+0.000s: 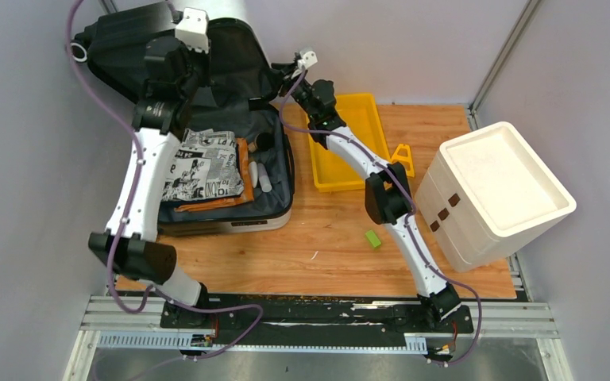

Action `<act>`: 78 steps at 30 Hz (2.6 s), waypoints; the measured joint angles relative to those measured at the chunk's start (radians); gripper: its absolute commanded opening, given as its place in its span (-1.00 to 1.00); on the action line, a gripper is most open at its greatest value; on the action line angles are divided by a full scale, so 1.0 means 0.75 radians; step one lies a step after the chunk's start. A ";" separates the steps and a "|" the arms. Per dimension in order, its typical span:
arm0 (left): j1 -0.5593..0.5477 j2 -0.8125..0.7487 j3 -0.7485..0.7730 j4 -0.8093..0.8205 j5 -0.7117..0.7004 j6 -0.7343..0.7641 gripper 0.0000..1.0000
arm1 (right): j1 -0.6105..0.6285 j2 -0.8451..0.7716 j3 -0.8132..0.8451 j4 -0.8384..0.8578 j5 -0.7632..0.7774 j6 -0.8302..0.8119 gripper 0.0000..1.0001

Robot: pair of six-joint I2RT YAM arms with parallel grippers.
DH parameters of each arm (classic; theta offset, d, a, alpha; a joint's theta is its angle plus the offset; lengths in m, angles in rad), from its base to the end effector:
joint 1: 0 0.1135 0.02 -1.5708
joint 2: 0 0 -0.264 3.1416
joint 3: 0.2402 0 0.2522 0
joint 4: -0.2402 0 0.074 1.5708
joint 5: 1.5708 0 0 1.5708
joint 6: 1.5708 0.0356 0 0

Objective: Open, take out, and arrange the luggage

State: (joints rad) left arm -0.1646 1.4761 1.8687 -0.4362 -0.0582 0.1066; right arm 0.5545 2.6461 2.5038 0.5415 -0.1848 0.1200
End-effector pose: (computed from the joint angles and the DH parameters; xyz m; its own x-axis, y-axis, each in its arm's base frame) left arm 0.3040 -0.0484 0.5207 -0.0314 0.1129 -0.9931 0.1102 0.9879 0.1088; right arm 0.5098 0.3234 0.3060 0.2489 0.2925 -0.9233 -0.6963 0.7167 0.0394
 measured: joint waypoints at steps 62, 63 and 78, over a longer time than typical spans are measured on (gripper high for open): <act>-0.015 -0.844 -1.184 -0.177 -0.173 -0.457 1.00 | 0.132 -1.694 -1.903 -1.108 0.254 0.729 0.21; -0.012 -0.856 -1.186 -0.177 -0.191 -0.474 1.00 | 0.134 -1.678 -1.896 -1.110 0.247 0.764 0.23; -0.006 -1.196 -1.366 -0.250 -0.194 -0.424 1.00 | 0.333 -1.008 -1.197 -0.903 0.219 0.874 0.32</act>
State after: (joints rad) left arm -0.1692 0.5789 0.8440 -0.6239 -0.2039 -0.2111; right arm 0.8040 1.8904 1.6062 -0.1360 -0.0204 0.7753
